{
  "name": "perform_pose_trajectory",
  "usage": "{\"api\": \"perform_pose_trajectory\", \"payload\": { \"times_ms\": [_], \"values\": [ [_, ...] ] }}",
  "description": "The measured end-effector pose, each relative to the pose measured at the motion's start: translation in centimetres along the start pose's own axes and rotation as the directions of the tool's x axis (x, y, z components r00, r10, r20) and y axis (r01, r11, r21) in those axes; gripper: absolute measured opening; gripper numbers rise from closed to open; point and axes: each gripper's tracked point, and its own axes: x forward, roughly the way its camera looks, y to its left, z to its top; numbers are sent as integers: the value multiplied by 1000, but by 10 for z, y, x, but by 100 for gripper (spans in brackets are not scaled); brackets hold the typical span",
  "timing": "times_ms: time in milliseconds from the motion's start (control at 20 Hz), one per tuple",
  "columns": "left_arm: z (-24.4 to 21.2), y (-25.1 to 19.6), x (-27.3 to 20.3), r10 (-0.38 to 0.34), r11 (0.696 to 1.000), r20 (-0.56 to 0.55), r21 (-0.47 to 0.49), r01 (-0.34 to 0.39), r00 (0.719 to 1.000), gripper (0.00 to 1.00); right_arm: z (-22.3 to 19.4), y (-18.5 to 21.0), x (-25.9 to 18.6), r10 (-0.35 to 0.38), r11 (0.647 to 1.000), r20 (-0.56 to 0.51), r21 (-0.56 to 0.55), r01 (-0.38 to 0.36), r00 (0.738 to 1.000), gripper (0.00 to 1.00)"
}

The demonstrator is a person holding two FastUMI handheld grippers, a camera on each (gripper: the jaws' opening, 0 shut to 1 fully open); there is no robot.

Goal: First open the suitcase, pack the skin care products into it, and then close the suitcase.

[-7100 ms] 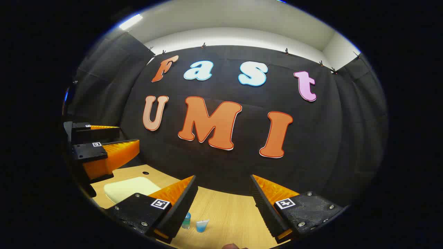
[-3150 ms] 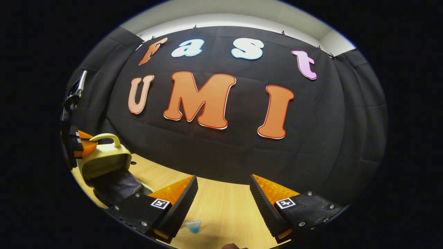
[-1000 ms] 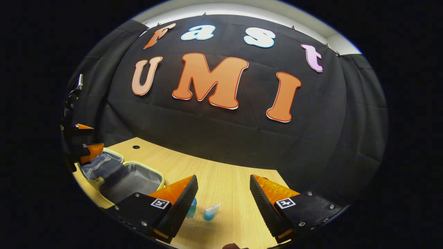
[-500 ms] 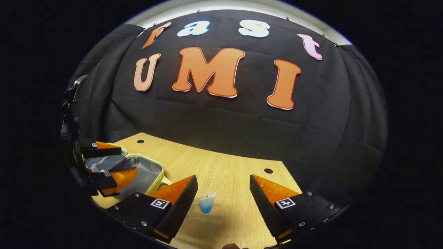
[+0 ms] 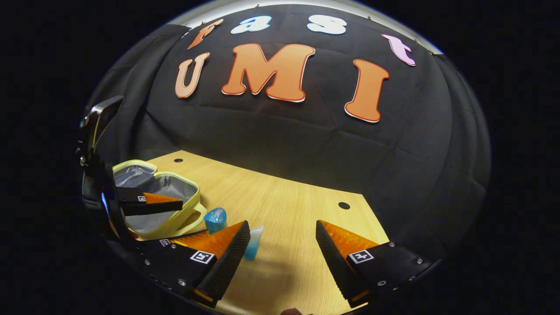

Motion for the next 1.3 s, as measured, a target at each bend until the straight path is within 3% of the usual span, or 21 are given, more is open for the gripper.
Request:
{"api": "perform_pose_trajectory", "payload": {
  "times_ms": [150,450,500,550,600,1300],
  "values": [
    [-21,-10,23,-6,999,-20,-33,5,1000,95,-18,-2,10,12,1000,-9,3,-12,1000,95],
    [-29,-28,49,-53,997,-22,-50,52,998,76,-61,-10,28,46,999,-68,13,-45,997,96],
    [-29,-31,53,-63,996,-16,-60,62,998,66,-67,-9,31,55,998,-82,12,-55,995,96],
    [-35,-28,49,-60,996,-12,-74,59,998,62,-72,-8,34,71,997,-88,14,-70,994,96],
    [-33,-27,51,-61,995,-9,-82,60,998,46,-75,-5,36,87,996,-91,17,-86,992,96],
    [23,9,26,9,991,53,-133,-2,999,42,-98,54,70,277,961,-110,25,-276,955,96]
  ]
}}
